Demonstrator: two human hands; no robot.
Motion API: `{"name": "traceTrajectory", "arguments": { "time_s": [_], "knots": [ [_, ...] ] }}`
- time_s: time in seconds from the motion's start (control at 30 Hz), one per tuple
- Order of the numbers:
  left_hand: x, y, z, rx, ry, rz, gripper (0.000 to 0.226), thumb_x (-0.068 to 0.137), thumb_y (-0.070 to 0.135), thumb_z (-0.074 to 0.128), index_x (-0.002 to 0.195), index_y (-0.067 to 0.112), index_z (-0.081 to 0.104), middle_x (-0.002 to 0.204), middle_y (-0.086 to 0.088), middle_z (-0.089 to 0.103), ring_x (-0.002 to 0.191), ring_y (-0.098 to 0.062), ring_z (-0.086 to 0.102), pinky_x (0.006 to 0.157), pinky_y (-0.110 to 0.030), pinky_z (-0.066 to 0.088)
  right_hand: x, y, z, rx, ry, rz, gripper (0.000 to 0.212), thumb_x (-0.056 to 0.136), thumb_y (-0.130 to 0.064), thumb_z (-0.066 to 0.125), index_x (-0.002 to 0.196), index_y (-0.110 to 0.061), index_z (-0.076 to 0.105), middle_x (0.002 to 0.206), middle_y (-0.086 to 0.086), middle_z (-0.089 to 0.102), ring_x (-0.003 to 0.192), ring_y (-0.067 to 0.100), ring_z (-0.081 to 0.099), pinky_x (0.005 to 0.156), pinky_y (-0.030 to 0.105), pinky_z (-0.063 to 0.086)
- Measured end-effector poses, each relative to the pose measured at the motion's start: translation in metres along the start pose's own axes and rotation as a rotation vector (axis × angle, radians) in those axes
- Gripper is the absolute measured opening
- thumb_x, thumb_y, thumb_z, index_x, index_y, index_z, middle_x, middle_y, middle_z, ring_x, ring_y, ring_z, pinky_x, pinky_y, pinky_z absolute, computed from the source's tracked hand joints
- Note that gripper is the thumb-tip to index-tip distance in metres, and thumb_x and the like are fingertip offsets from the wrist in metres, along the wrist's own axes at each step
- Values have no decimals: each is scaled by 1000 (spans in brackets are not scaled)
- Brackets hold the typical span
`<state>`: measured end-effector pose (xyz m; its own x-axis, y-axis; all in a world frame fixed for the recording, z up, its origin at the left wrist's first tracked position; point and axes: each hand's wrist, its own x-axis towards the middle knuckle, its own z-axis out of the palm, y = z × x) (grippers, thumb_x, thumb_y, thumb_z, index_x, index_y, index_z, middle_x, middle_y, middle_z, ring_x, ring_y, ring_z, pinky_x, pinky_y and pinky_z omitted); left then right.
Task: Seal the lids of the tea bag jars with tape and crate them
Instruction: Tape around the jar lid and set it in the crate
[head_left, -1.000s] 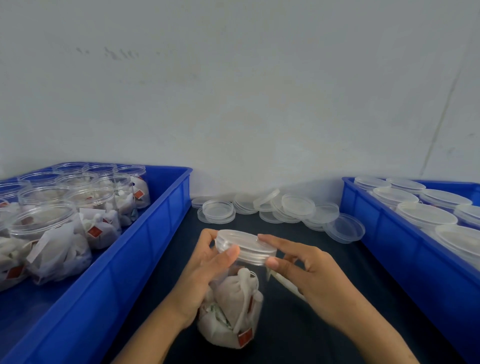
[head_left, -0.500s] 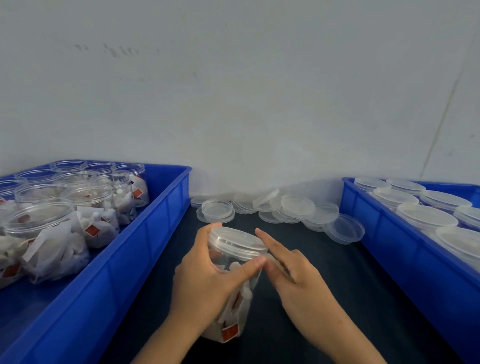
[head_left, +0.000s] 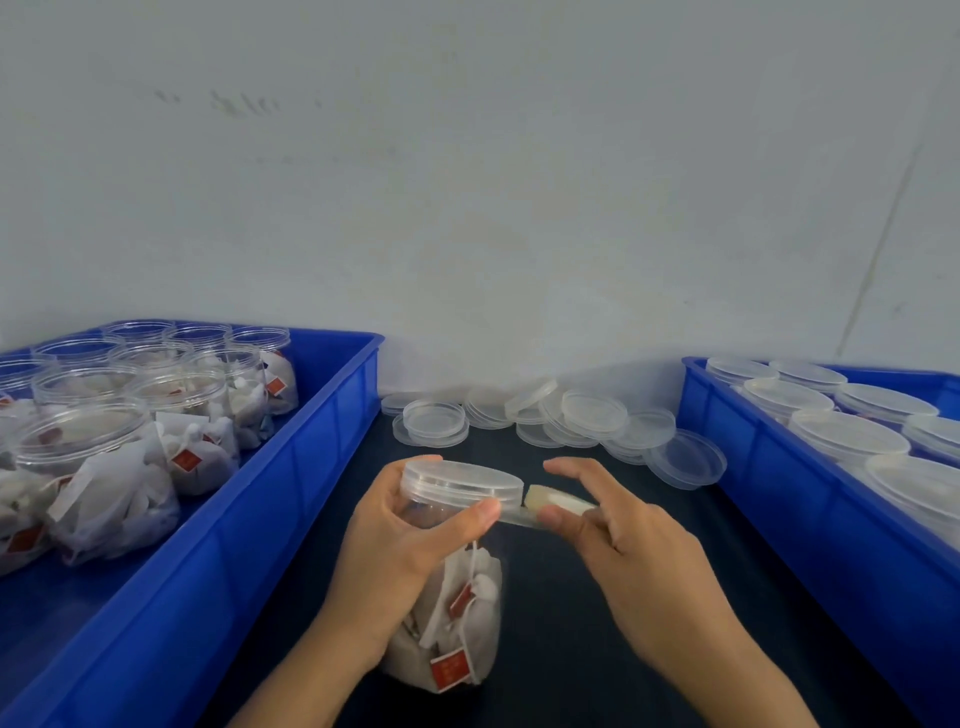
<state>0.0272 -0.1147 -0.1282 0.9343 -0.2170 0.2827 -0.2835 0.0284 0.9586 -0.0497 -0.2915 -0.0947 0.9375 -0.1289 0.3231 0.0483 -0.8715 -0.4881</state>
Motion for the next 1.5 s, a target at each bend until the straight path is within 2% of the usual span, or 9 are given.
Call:
{"name": "traceTrajectory", "arguments": {
  "time_s": [0.1,0.33,0.67,0.83,0.97,1.1,1.17,1.33,1.5],
  "knots": [
    [0,1,1,-52,-36,-27,84,39,57,87,111,23,59,96,16,72,87,2,68,64,-5,48,2,6,-2,-5,-19,-12,56,82,-68,27,136,-54,30,65,-1,54,59,10,49,64,23,46],
    [0,3,-1,-117,-108,-91,93,34,53,83,114,19,49,94,13,73,86,-6,71,74,-24,50,2,11,4,19,49,-69,53,81,-69,26,132,-59,39,59,-5,51,61,3,49,57,18,40],
    [-1,2,2,-237,-195,-123,97,34,47,84,117,13,48,88,8,74,79,-10,72,59,-15,53,3,9,7,77,48,-57,53,80,-71,26,128,-63,43,106,-19,68,100,4,58,71,5,41],
    [-1,2,-1,-178,-253,-115,103,34,62,86,117,14,48,94,2,73,84,-11,72,63,-15,54,1,6,9,93,42,-33,59,75,-74,23,128,-61,46,90,-19,69,84,-2,59,70,9,42],
    [-3,2,3,29,-133,-40,54,74,71,55,115,34,54,117,8,52,96,1,63,69,-13,51,1,1,15,114,69,17,46,87,-67,31,129,-58,47,88,-31,61,79,-13,52,67,5,36],
    [-14,4,15,187,92,141,46,77,65,41,117,43,47,106,27,61,97,9,61,73,-10,49,-5,-8,25,114,112,71,45,91,-66,28,134,-58,38,92,-29,59,87,-6,55,74,17,45],
    [-16,4,17,238,121,127,48,75,71,40,112,42,47,100,37,60,89,11,62,72,-16,51,-9,-12,28,80,114,62,45,93,-63,24,137,-59,31,98,-24,63,93,-1,57,80,23,49],
    [-7,9,14,204,143,-103,73,39,78,65,98,38,52,89,14,66,82,0,62,67,-22,44,-10,-22,26,82,25,-12,45,101,-47,25,144,-57,16,107,-16,62,90,1,56,72,10,40],
    [-4,7,10,110,146,-130,84,36,79,74,102,29,63,90,11,72,75,3,67,66,-22,47,-9,-18,8,93,-35,-16,53,88,-67,24,140,-63,17,63,-25,54,58,-4,50,65,17,43]
  ]
}}
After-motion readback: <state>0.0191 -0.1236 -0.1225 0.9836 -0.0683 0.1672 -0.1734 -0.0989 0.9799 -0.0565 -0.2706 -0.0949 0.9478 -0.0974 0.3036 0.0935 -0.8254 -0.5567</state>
